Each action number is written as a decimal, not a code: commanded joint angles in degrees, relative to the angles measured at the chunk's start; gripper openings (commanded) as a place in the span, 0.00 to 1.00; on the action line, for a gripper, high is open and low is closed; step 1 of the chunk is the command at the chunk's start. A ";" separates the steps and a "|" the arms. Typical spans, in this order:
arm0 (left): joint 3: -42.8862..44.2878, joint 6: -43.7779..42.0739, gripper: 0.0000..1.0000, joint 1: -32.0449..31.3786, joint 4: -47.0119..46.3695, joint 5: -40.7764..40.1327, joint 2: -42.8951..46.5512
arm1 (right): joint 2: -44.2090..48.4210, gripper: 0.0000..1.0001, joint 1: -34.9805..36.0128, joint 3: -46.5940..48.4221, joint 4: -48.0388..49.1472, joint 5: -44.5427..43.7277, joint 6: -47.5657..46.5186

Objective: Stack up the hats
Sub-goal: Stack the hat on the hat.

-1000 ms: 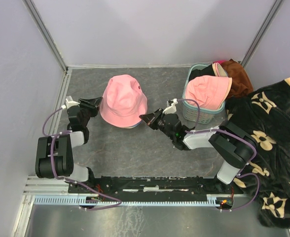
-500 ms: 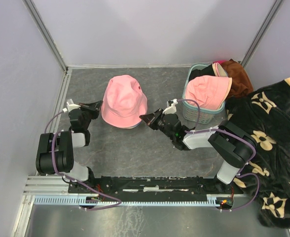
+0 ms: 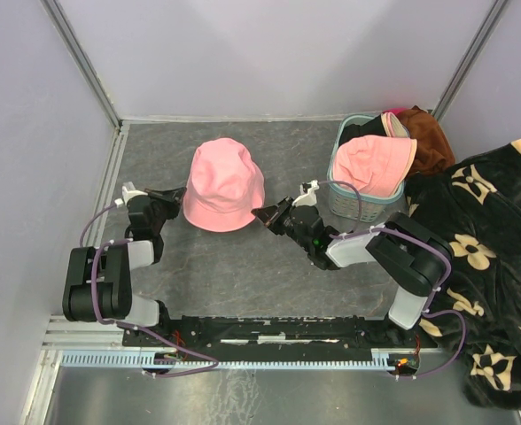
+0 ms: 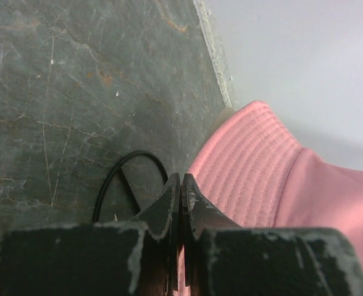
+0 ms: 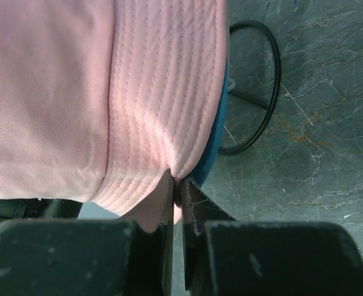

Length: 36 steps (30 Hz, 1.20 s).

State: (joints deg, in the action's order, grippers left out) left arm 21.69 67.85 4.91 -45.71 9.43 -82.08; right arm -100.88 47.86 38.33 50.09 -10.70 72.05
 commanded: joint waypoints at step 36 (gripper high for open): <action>3.19 -5.74 0.38 -0.69 12.04 -3.21 2.30 | 8.41 0.50 -2.82 -2.29 -7.36 -3.38 -6.59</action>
State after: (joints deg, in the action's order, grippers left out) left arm 23.57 65.69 4.05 -35.55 7.55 -82.52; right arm -97.95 46.00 36.80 45.23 -11.40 69.06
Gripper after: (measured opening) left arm 0.348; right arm 0.488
